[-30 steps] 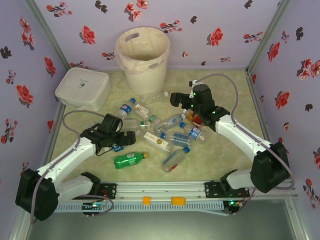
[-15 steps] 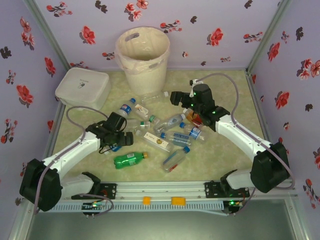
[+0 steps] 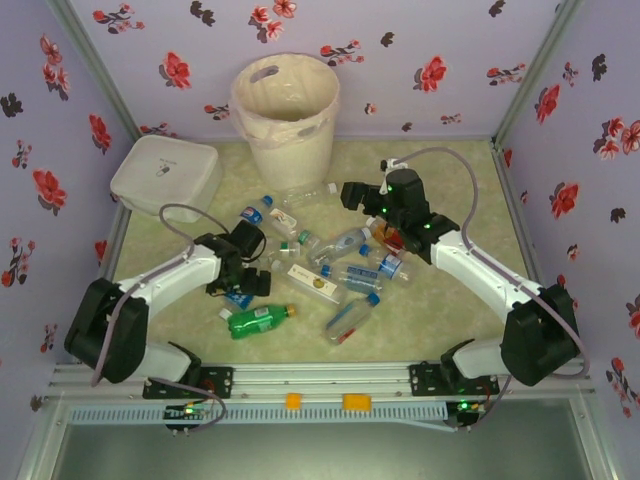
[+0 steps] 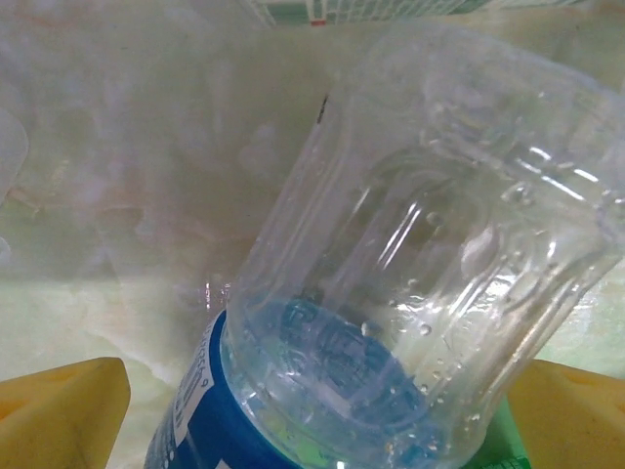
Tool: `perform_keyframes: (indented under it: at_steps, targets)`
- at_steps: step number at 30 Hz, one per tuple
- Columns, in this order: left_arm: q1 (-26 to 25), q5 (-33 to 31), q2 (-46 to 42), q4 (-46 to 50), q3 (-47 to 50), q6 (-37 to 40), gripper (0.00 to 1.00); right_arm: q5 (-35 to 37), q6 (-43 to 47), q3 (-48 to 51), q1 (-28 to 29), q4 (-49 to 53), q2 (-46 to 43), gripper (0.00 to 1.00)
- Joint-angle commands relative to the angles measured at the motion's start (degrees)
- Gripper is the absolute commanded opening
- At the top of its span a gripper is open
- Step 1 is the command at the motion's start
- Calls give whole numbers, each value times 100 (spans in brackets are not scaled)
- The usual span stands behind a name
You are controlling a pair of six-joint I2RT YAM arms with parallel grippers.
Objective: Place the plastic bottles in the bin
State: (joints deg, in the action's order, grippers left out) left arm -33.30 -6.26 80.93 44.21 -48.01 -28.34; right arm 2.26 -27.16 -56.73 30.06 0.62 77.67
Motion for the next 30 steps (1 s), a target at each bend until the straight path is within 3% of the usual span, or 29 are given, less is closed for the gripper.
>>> perform_keyframes:
  at_steps: [1, 5, 20, 30]
  targets:
    - [-65, 96, 125, 310, -202, 301, 100, 170, -70, 62, 35, -170, -173, 100]
    - [-69, 111, 187, 148, -157, 311, 98, 169, -83, 87, 35, -186, -147, 100]
    - [-74, 101, 449, -142, -200, 526, 66, 253, -51, 145, 33, -79, -252, 100]
    - [-72, -268, 303, 111, -379, 799, 53, 258, -31, 177, 33, -72, -303, 100]
